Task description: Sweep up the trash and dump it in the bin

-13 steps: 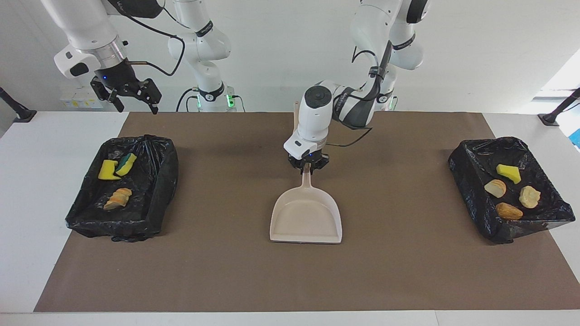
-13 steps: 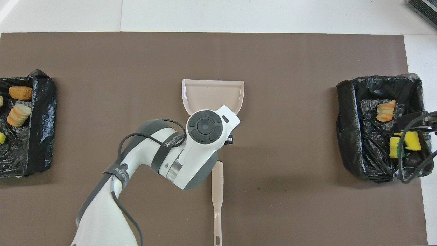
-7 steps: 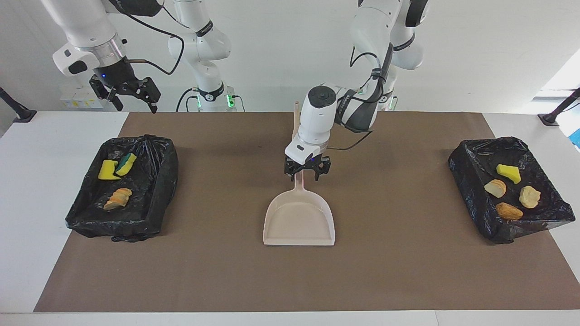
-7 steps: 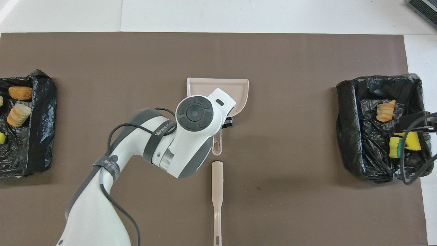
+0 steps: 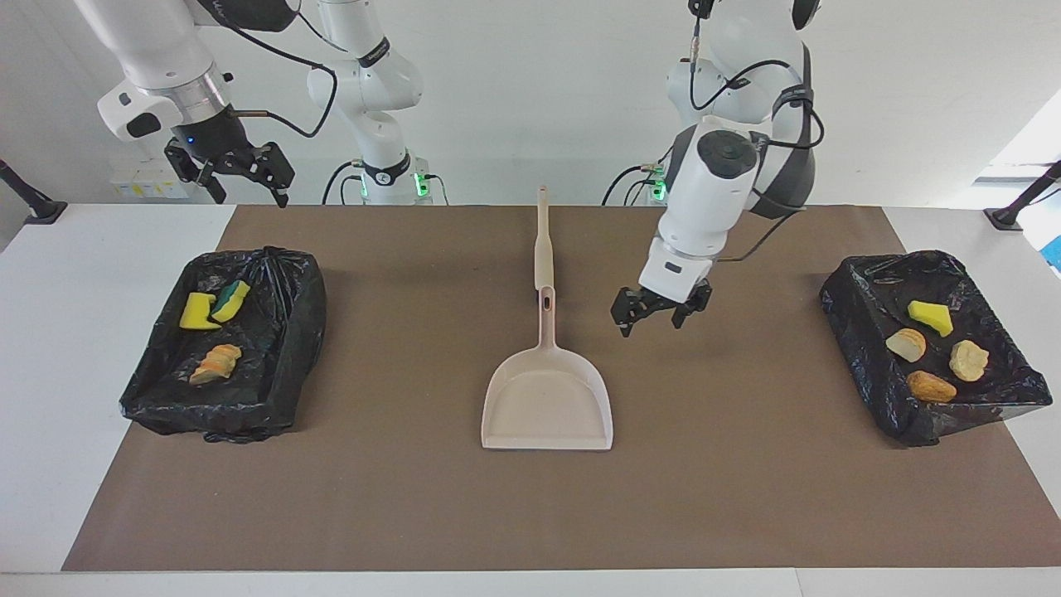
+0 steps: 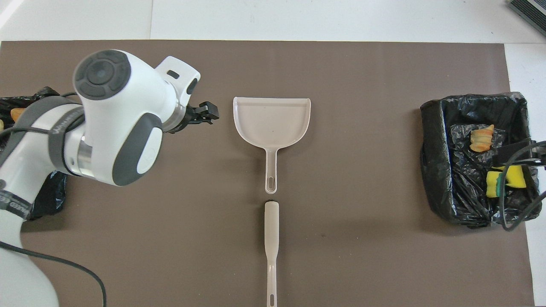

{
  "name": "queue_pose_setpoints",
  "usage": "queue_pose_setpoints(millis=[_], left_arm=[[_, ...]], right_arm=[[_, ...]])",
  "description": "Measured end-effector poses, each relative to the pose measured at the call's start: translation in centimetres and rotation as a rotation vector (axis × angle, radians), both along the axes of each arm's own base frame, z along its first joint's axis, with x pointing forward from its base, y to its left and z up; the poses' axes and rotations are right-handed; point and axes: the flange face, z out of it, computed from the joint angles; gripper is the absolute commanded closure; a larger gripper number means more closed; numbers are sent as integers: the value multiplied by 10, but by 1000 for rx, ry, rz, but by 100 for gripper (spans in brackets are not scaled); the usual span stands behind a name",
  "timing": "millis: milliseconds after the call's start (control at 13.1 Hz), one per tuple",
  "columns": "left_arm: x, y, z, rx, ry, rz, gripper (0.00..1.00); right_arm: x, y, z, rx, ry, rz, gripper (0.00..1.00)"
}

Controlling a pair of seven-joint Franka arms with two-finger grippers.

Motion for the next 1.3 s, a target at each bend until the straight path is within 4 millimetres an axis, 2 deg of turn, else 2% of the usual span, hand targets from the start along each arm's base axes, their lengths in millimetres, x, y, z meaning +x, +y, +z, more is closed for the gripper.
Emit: queue_pose_setpoints(millis=[230, 383, 536, 689, 995, 1301], left_arm=[[16, 81, 27, 11, 7, -48, 0], [12, 129, 55, 16, 10, -136, 0], [-3, 170, 83, 15, 27, -176, 0], [-17, 191, 97, 10, 55, -186, 0], [-28, 203, 103, 35, 71, -245, 0], [-37, 226, 123, 38, 44, -240, 0]], right_arm=[[1, 0, 0, -1, -7, 0, 0], [1, 0, 0, -1, -9, 0, 0], [1, 0, 0, -1, -8, 0, 0], [1, 0, -1, -1, -7, 0, 0], [1, -1, -2, -1, -5, -1, 0], [1, -1, -2, -1, -4, -1, 0]])
